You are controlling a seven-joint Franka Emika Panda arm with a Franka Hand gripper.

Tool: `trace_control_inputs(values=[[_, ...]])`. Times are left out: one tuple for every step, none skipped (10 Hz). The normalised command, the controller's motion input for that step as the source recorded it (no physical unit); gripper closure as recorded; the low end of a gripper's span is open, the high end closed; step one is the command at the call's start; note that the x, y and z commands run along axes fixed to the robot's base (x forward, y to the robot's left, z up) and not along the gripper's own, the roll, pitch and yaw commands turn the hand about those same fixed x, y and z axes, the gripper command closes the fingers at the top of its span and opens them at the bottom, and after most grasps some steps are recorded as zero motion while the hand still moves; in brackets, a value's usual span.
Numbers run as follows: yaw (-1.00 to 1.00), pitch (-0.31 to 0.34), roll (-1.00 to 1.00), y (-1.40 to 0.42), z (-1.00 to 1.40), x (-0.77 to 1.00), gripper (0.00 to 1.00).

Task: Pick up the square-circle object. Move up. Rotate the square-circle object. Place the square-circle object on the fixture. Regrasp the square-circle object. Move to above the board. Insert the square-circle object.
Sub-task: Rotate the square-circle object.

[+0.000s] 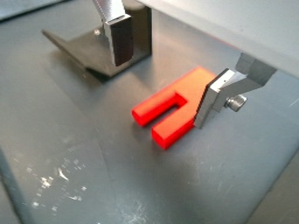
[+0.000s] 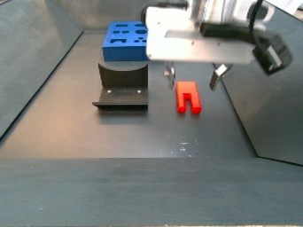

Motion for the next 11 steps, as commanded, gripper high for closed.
trace_control_inputs(values=[[0.01, 0.058, -0.03, -0.01, 1.0, -0.02, 0.0], [0.01, 0.055, -0.04, -0.01, 0.8, -0.02, 0.0], [0.01, 0.055, -0.04, -0.01, 0.64, -0.02, 0.0], [1.0, 0.0, 0.0, 0.0, 0.0, 0.0, 0.0], [1.0, 0.0, 0.0, 0.0, -0.16, 0.0, 0.0], [1.0, 0.0, 0.0, 0.0, -0.31, 0.02, 0.0], [1.0, -0.002, 0.0, 0.01, -0.24, 0.05, 0.0], [1.0, -0.002, 0.0, 0.01, -0.14, 0.04, 0.0], [1.0, -0.002, 0.0, 0.01, -0.06, 0.03, 0.0], [1.0, -0.002, 0.0, 0.01, -0.05, 0.03, 0.0], [1.0, -0.002, 0.0, 0.01, -0.05, 0.03, 0.0]])
